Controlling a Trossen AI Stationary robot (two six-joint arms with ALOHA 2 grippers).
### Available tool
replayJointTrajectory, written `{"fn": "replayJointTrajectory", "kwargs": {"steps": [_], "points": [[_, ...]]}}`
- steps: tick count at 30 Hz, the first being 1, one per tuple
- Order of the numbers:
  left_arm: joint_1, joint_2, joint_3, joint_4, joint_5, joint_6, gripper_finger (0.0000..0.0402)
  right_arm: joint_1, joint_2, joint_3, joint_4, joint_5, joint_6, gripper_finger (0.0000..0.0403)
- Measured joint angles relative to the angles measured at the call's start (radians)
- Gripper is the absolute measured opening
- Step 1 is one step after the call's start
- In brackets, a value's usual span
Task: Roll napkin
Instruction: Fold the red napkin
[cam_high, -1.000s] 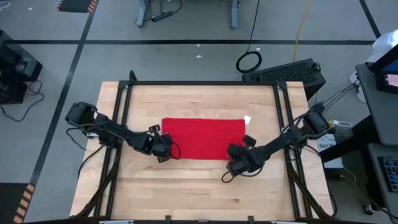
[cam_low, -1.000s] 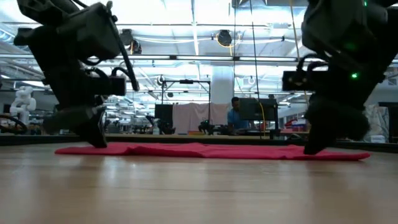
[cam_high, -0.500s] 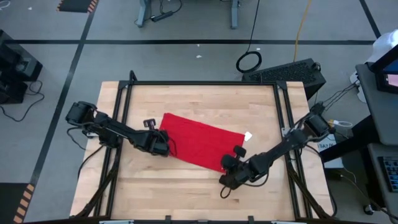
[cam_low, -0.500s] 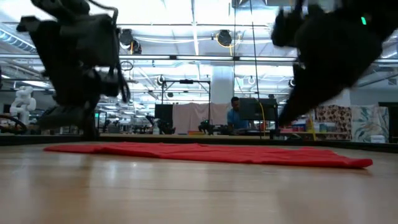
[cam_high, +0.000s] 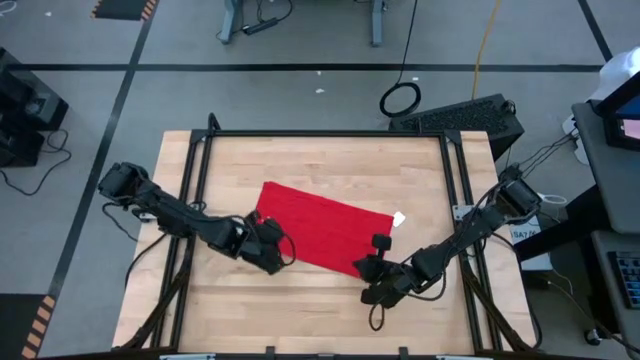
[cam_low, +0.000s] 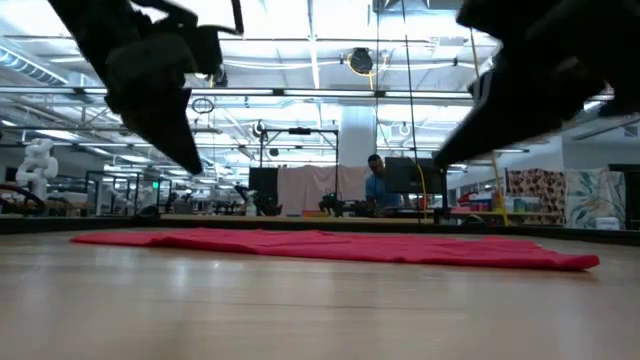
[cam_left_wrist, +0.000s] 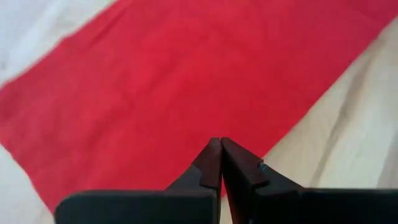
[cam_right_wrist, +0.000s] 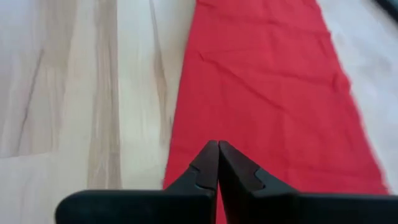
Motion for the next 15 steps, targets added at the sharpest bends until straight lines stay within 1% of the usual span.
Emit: {"fn": "replayJointTrajectory", "kwargs": {"steps": [3, 8, 12, 15], "points": [[-0.009, 0.049, 0.0, -0.014, -0.014, -0.03, 0.0015, -0.001, 0.004, -0.068, 0.126, -0.011, 0.054, 0.0002], [0.022, 0.158, -0.009, -0.011, -0.018, -0.02, 0.0015, -0.006, 0.021, -0.156, 0.254, -0.01, 0.118, 0.0002], [0.053, 0.218, -0.01, -0.008, -0.021, 0.003, 0.0015, -0.006, 0.081, -0.188, 0.337, -0.016, 0.161, 0.0002], [0.088, 0.243, -0.009, -0.04, -0.042, 0.043, 0.0015, -0.005, 0.138, -0.187, 0.383, -0.02, 0.219, 0.0002]]}}
